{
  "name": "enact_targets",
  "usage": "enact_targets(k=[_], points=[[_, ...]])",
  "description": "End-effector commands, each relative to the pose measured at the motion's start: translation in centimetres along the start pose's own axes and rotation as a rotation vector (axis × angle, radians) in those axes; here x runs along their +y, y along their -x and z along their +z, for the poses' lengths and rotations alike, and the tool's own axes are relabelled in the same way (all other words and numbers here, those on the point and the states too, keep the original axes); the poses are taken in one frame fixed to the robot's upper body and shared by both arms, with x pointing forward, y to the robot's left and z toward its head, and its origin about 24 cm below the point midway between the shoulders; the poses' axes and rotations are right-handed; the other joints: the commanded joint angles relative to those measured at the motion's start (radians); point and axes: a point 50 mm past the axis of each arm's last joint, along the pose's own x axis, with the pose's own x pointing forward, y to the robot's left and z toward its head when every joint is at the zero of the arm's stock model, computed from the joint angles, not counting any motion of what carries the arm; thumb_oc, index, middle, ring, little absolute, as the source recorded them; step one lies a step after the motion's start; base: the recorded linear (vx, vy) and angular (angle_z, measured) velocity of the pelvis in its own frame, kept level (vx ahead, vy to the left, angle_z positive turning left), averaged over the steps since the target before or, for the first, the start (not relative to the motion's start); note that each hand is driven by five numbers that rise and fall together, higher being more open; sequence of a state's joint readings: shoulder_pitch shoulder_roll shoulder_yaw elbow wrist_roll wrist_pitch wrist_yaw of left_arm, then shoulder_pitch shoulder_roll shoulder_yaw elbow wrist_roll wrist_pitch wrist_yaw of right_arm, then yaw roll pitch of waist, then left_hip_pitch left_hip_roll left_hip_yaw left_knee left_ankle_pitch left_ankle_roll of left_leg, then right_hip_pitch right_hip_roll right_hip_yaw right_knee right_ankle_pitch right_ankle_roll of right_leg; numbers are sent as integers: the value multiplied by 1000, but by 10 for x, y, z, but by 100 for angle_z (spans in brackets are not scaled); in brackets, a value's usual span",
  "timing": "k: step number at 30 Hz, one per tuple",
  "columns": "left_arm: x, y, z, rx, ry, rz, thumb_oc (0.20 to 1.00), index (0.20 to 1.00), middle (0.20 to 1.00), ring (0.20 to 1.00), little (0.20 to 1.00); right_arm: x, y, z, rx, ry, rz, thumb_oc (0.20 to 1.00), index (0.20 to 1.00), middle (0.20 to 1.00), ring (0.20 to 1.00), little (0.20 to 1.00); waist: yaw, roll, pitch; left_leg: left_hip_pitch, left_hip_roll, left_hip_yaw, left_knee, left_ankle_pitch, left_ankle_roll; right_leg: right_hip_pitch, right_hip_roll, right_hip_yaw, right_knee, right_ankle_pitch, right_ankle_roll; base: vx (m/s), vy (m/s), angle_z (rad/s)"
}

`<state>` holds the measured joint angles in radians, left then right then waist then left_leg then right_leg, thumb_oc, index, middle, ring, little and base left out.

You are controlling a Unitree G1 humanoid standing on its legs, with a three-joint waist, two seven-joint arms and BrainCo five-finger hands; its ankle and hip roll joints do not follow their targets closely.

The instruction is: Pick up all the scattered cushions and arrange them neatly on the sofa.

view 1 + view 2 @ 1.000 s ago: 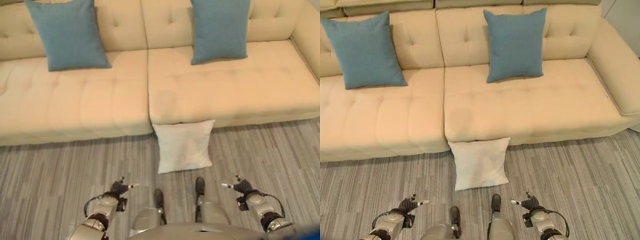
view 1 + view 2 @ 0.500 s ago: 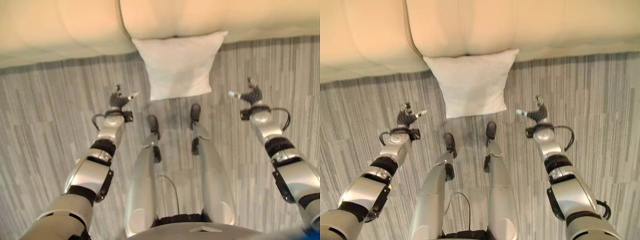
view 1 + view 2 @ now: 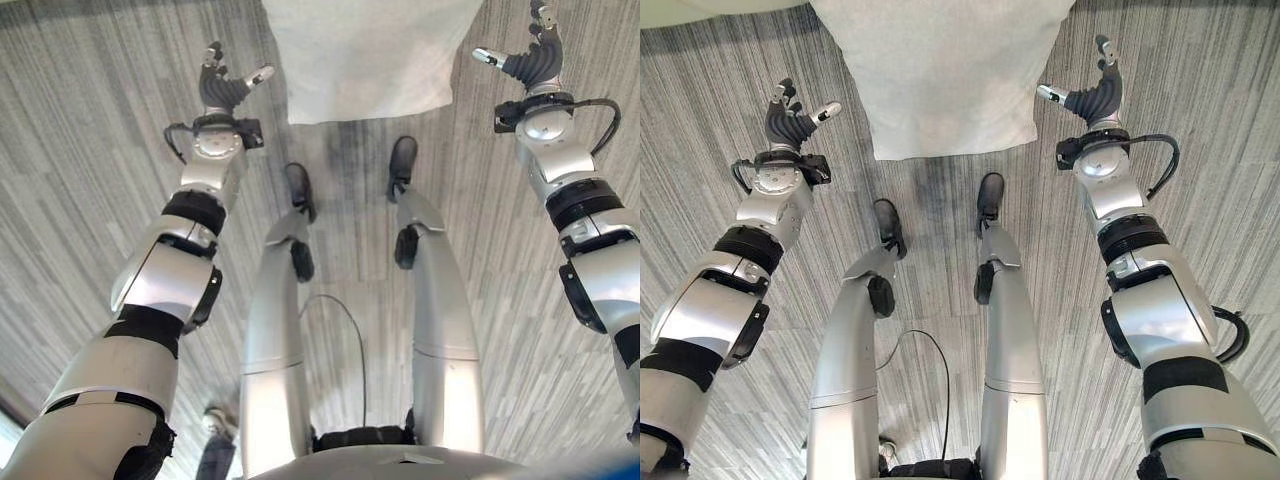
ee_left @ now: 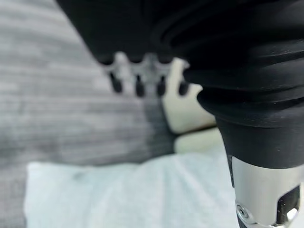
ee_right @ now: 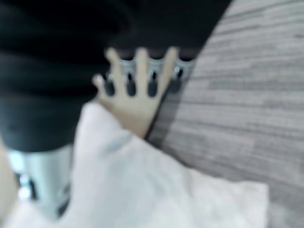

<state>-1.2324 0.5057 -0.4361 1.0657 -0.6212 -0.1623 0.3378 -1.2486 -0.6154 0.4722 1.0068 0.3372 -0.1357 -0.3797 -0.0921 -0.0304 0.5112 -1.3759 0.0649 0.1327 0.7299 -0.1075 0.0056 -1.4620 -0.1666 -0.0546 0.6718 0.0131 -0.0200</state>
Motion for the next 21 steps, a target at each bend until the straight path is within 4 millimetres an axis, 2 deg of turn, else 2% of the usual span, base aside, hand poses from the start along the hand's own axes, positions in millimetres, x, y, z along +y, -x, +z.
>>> enact_targets(k=[1,5,6,8,10,12,14,15,19,21], points=[[22,2,-19,56,-3,89,1000,1000,1000,1000,1000,-3,9,-26,74,-33,-35,1000,1000,1000,1000,1000,-19,15,-95,1,9,-66,-54,32,-59,-4,-12,87,69,-73,130,63,-23,2],[13,-3,-2,22,44,69,1000,1000,1000,1000,1000,-5,5,-20,80,-87,-43,1000,1000,1000,1000,1000,-20,14,-111,-69,11,-65,-23,25,-57,-71,-5,96,98,-81,130,33,-6,-6],[5,-7,12,4,74,62,1000,1000,1000,1000,1000,-6,1,-16,99,-106,-60,1000,1000,1000,1000,1000,-22,15,-113,-97,15,-65,-13,24,-56,-93,-6,95,99,-79,134,26,-21,-7],[4,-9,19,-3,75,63,1000,1000,1000,1000,1000,-7,-3,-11,107,-98,-70,1000,1000,1000,1000,1000,-21,16,-114,-109,21,-64,-14,24,-56,-105,-6,95,97,-78,135,26,-21,-10],[-10,-11,37,-46,66,46,1000,1000,1000,1000,1000,-5,-8,-2,102,-60,-54,1000,1000,1000,1000,1000,-22,24,-107,-116,22,-62,-27,32,-56,-107,-5,89,76,-70,142,15,-20,-11],[-11,-12,40,-51,54,48,1000,1000,1000,1000,1000,-8,-9,-1,102,-55,-60,1000,1000,1000,1000,1000,-21,25,-109,-117,22,-63,-34,35,-55,-107,-3,88,69,-67,143,0,5,-5],[-17,-13,51,-73,45,45,1000,1000,1000,1000,1000,-11,-12,2,112,-73,-75,1000,1000,1000,1000,1000,-19,29,-111,-118,19,-64,-48,41,-55,-107,-3,85,59,-59,149,-6,3,2],[-24,-15,71,-114,52,35,1000,1000,1000,1000,1000,-14,-18,17,88,-101,-90,1000,1000,1000,1000,1000,-18,36,-111,-119,23,-64,-76,55,-57,-108,0,84,34,-49,158,-8,-3,3],[-30,-15,84,-142,49,19,1000,1000,1000,1000,1000,-16,-22,27,71,-91,-92,1000,1000,1000,1000,1000,-16,41,-115,-120,23,-64,-97,63,-54,-108,-1,83,12,-41,163,-1,-1,1],[-43,-13,95,-167,62,-19,1000,1000,1000,1000,1000,-21,-25,35,65,-91,-102,1000,1000,1000,1000,1000,-8,46,-122,-122,21,-67,-105,68,-53,-108,-1,79,1,-39,163,-2,-3,-2]])
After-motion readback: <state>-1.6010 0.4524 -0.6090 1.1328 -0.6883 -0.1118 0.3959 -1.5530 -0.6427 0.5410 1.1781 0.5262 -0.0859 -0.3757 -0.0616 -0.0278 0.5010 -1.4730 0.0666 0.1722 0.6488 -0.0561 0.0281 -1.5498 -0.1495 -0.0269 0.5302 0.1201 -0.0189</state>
